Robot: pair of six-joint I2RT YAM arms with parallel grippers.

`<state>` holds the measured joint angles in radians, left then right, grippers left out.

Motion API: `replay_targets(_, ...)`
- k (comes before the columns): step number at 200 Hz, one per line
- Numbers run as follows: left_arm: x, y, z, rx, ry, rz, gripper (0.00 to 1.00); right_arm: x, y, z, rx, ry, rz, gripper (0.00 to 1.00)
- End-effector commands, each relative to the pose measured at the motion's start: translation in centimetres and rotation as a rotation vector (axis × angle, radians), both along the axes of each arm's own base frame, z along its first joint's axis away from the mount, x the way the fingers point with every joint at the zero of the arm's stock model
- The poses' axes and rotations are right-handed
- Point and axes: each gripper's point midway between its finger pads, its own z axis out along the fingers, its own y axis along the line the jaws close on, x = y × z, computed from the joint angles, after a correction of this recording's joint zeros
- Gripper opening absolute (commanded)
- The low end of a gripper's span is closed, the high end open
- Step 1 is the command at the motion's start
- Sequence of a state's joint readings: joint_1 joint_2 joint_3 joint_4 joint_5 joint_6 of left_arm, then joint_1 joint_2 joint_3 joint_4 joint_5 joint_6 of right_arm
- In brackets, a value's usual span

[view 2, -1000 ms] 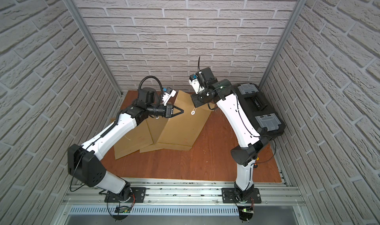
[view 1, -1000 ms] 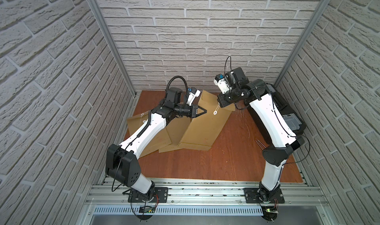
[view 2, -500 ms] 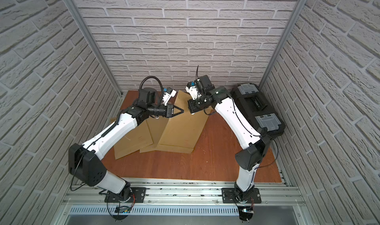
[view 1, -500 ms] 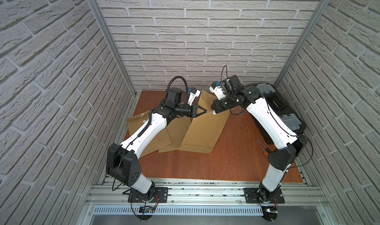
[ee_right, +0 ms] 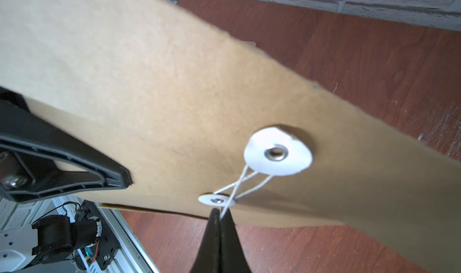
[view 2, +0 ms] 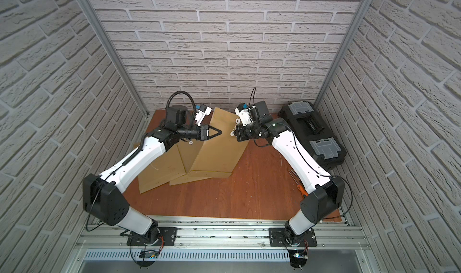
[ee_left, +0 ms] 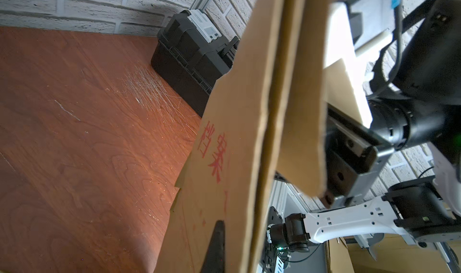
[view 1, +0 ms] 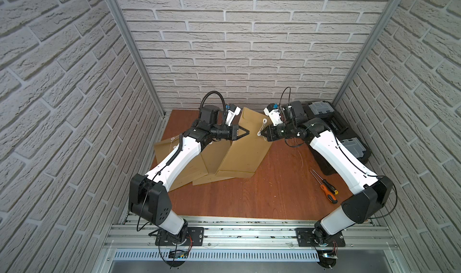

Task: Close the mouth of the file bag
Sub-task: Close the file bag.

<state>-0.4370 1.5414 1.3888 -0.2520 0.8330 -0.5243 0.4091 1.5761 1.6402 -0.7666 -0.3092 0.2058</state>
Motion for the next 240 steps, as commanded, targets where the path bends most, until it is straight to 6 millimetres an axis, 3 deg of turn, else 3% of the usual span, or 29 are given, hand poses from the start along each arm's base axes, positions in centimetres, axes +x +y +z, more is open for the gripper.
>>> replay_targets(1,0.1,0.1,3.3,-0.063,-0.108,-0.006,0.0,0.8,0.2,1.3,0.057,-0.086,-0.014,0.03)
replay_targets(97,-0.1,0.2,4.6,-0.074,-0.125,-0.007,0.0,1.7,0.7,0.9,0.24,-0.238,-0.066,0.15)
replay_targets(151,-0.3,0.1,4.9,-0.074,-0.127,-0.014,0.0,2.4,0.7,0.5,0.256,-0.262,-0.084,0.19)
replay_targets(182,-0.5,-0.3,4.8,-0.074,-0.128,-0.022,0.0,2.8,0.8,0.2,0.258,-0.265,-0.101,0.18)
replay_targets(219,-0.4,-0.1,4.7,-0.062,-0.129,-0.016,0.0,2.8,0.6,0.6,0.264,-0.272,-0.112,0.03)
replay_targets(240,-0.2,0.5,4.5,-0.056,-0.129,-0.001,0.0,2.1,0.3,0.7,0.248,-0.252,-0.096,0.03)
